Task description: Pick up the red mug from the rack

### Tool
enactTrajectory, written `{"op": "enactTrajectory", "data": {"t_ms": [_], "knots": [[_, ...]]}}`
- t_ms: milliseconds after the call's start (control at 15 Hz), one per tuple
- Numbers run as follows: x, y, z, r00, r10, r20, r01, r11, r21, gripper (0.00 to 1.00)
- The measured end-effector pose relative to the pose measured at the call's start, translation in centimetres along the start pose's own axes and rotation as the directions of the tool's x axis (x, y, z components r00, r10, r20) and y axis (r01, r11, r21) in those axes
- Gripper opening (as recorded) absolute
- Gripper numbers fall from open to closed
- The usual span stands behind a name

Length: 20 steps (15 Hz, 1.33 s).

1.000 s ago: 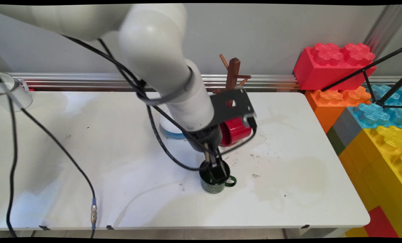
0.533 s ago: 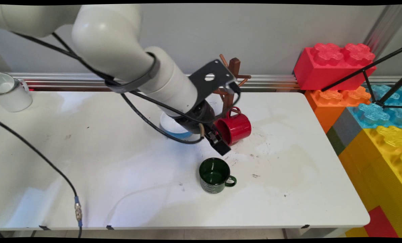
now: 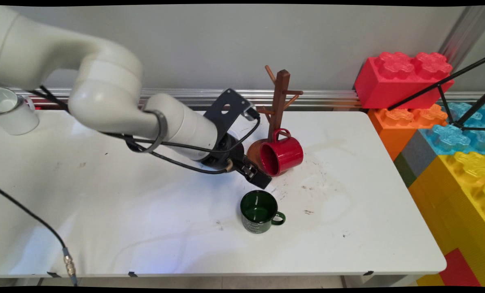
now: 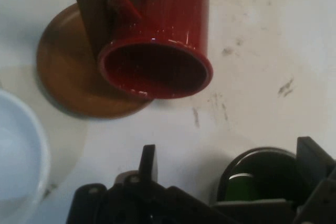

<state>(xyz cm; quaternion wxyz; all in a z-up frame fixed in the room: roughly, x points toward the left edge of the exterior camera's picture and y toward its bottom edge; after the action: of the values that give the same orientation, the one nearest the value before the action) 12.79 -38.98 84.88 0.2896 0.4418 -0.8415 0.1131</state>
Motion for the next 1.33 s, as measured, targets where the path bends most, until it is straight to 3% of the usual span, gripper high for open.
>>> {"op": "enactTrajectory", "data": {"t_ms": [400,867,1333], "knots": [[-0.9,-1.2,1.0,0.989,-0.112,-0.098,0.106,0.992,-0.064,1.00],[-1.2,-1.4,2.1,0.959,-0.199,-0.203,0.180,0.977,-0.111,1.00],[-3.4,-1.3,4.2,0.942,-0.247,-0.225,0.215,0.964,-0.159,1.00]]}}
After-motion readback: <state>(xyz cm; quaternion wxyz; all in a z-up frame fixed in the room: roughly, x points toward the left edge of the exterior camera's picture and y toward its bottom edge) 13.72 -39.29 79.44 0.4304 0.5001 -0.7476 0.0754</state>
